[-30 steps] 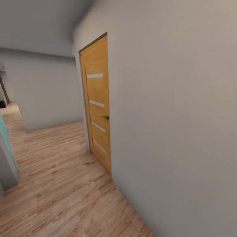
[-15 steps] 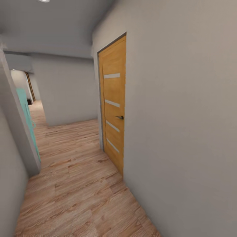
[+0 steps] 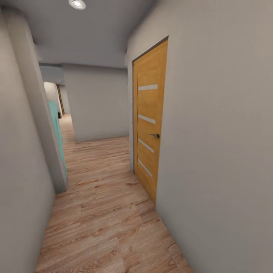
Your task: Move the two storage containers from the living room to the garage. In the garage, place one container on the floor and stack the other container on top of it (either order is fine).
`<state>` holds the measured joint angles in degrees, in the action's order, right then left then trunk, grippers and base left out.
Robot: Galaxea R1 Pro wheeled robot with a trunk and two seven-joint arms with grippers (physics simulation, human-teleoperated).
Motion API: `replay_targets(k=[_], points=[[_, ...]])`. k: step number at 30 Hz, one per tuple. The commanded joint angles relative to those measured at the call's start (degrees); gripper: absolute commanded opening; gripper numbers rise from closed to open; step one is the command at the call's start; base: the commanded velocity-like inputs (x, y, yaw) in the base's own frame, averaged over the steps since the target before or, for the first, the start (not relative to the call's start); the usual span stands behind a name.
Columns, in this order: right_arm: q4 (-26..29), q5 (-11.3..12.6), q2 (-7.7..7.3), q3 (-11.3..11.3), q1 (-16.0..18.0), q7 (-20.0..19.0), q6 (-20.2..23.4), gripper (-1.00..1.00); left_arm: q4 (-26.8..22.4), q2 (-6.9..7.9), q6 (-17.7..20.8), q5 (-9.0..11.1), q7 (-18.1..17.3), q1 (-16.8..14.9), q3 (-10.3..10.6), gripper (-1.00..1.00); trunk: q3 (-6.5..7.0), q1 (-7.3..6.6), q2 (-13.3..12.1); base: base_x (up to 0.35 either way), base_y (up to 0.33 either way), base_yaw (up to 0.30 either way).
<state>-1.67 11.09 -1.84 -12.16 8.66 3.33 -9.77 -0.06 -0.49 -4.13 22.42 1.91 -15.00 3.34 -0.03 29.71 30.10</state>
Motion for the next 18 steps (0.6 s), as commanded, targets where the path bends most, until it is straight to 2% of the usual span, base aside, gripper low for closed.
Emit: replay_targets(k=[1, 12, 18], points=[[-0.18, 0.51, -0.03, -0.51, 0.04, 0.01, -0.34, 1.0, 0.06, -0.03, -0.18, 0.34, 0.2, -0.03, 0.36, 1.0, -0.01, 0.02, 0.03, 0.0, 0.0, 0.3], [-0.18, 0.51, -0.19, -0.58, 0.04, 0.01, -0.33, 1.0, -0.02, -0.19, -0.21, 0.35, 0.13, -0.03, 0.28, 1.0, -0.01, 0.02, 0.03, 0.01, 0.0, 0.3], [-0.18, 0.51, -0.2, -0.59, 0.04, 0.01, -0.33, 1.0, -0.01, 0.54, -0.12, 0.41, 0.19, -0.03, 0.2, 1.0, -0.01, 0.02, 0.03, 0.24, 0.0, 0.3]])
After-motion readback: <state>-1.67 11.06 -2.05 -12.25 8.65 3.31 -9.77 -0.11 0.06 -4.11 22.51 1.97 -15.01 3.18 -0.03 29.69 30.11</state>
